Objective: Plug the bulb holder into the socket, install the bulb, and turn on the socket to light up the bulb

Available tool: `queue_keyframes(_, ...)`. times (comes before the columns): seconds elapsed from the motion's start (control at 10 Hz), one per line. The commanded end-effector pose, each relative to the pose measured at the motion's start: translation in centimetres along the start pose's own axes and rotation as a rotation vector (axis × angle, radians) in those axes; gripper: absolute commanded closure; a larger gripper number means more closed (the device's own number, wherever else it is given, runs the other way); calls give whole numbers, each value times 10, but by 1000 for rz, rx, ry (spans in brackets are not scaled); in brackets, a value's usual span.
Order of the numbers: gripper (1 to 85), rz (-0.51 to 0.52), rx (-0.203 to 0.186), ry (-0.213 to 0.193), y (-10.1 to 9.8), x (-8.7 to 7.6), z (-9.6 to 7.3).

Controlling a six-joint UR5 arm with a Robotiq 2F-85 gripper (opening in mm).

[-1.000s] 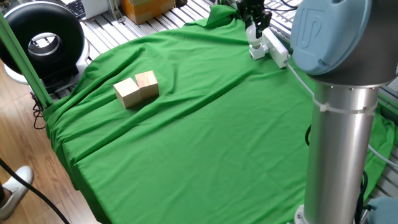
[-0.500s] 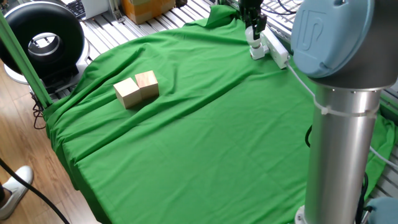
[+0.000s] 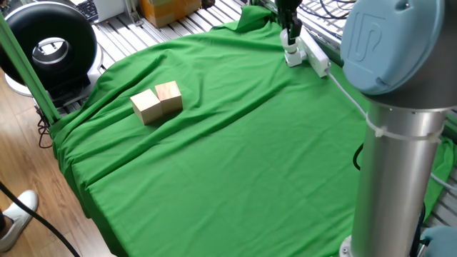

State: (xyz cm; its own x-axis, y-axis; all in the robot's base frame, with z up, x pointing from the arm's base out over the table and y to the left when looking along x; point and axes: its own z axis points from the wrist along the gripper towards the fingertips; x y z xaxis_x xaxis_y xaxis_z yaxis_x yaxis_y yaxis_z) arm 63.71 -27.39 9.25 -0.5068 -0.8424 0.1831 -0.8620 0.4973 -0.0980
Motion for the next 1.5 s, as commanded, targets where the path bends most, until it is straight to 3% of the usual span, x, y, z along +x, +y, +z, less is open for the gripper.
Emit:
queue_keyframes(0.0,847,119,53,-1,-5,1,-2)
queue_keyframes(0.7,847,407,62,-12,-10,1,0)
queue_keyframes(1.4,847,682,100,6,-17,9,1)
